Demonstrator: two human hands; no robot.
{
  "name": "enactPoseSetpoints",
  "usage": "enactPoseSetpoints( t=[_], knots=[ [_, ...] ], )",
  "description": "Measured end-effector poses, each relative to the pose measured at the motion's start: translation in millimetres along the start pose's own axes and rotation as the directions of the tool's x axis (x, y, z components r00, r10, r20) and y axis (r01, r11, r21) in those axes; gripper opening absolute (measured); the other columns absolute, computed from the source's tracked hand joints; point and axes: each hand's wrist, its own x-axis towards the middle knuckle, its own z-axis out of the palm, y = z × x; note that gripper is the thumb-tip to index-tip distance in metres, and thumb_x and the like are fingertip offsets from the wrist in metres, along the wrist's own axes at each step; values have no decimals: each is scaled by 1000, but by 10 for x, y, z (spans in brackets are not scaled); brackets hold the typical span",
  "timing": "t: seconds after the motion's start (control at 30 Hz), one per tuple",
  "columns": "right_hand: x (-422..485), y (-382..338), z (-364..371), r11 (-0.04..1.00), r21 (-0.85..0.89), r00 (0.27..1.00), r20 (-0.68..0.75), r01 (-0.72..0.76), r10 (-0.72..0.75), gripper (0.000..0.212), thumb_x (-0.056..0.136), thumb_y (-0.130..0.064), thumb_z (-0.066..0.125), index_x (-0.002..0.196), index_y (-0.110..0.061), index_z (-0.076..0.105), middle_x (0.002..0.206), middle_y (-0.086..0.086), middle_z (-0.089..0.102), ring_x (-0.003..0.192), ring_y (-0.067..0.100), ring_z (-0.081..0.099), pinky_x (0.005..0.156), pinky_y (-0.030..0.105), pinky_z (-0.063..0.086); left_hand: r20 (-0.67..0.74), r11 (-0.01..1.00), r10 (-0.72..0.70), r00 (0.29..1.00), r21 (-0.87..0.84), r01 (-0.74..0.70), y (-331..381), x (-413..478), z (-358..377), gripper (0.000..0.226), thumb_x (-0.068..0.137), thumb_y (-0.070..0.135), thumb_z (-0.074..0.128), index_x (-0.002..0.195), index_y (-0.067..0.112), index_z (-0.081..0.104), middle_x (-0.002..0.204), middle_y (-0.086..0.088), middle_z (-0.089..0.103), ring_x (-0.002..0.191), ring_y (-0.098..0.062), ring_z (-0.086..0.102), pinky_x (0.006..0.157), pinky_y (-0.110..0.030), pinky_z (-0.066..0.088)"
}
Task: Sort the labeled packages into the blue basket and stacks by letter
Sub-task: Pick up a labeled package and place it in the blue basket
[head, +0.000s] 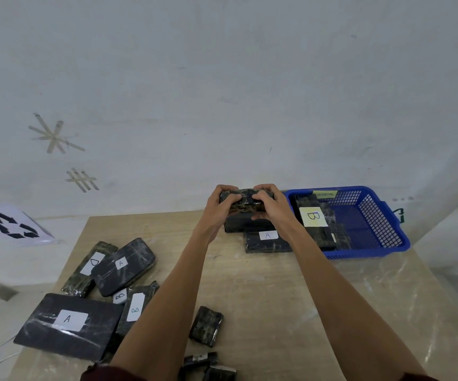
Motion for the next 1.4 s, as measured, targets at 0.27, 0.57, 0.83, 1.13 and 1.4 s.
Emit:
enactPoseSetpoints(
  t=[0.27,0.57,0.83,1.13,1.4],
  knots=[
    [36,-113,-76,974,59,970,124,-220,211,38,97,-32,61,129,-12,57,126,15,58,110,35,64,79,48,62,15,985,135,991,107,-135,13,-50,-32,20,93,11,68,111,15,63,113,-6,65,104,-20,64,90,-33,55],
    [37,-95,-82,963,215,986,68,-164,153,25,100,-17,60,121,-6,56,130,21,55,107,33,65,62,34,60,77,981,124,989,138,-134,8,-24,-25,30,90,2,66,117,14,59,101,0,62,85,-3,60,75,-18,48],
    [-51,-77,-62,991,85,992,65,102,-107,25,95,-5,63,119,-10,58,117,14,55,102,28,65,71,44,62,60,986,-127,990,-100,133,69,16,35,22,100,22,59,120,14,51,115,-8,57,105,-24,63,72,-30,58],
    [-76,-72,-17,987,84,990,18,140,-142,21,93,-6,65,112,-11,57,114,13,57,106,31,66,72,46,63,17,995,-56,998,-77,57,80,46,28,19,97,16,64,113,13,56,103,-4,59,95,-20,63,68,-28,53],
    [-83,-74,-11,992,71,994,-11,109,-108,25,92,-6,67,114,-12,57,118,14,58,105,30,67,70,43,63,33,993,-82,996,-80,85,48,61,23,18,97,14,59,115,13,56,113,-10,57,100,-24,61,73,-33,53]
  ],
)
